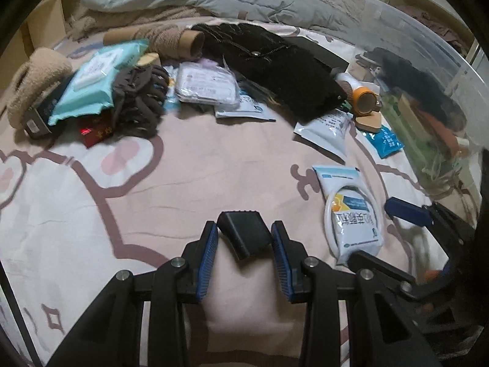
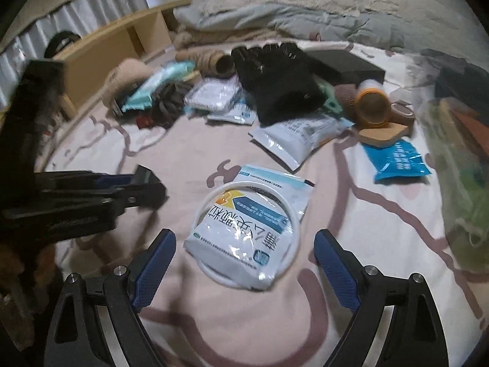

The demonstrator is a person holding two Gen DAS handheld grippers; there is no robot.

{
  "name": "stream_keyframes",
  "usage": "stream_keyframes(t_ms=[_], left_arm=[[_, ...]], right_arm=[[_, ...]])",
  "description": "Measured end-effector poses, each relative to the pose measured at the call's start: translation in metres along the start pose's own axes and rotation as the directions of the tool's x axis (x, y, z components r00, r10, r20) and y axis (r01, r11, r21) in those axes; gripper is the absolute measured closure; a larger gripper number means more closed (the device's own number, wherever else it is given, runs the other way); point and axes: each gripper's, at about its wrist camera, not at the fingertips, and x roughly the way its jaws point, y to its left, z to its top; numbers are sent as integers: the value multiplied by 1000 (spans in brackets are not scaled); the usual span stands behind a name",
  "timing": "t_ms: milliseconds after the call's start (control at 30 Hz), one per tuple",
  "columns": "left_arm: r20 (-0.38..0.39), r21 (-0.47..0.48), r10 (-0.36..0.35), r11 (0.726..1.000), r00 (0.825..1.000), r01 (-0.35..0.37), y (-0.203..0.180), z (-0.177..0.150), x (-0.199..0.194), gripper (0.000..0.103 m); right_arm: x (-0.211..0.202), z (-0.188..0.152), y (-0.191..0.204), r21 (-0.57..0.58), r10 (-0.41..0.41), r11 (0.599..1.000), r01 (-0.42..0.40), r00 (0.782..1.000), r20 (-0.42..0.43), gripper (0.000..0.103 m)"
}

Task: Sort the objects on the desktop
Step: 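Grasp the white ring tube with the right tool while the left tool grasps a black clip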

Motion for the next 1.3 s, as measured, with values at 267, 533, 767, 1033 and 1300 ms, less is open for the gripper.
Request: stream_keyframes(t_ms=[267,533,767,1033,1300], left_arm=[[13,24,21,999,1000,-21,-2,-5,-3,67],[19,4,-10,1000,1000,10,-1,-2,-5,67],[34,0,-12,1000,999,12,-2,-1,-9,67],[44,-11,-40,999,998,40,-1,0,-13,67],[32,49,-153,987,988,151,-19,-3,-15,67]], right_arm=[[22,4,20,-55,-72,996,69,996,-52,11],[4,7,13,-29,-56,998,56,998,3,18],[-36,19,6,22,-26,999,23,992,121,18],[-81,22,-7,86,-29,996,11,976,217,18],[-76,-5,-22,51,-206,978,204,977,44,18]])
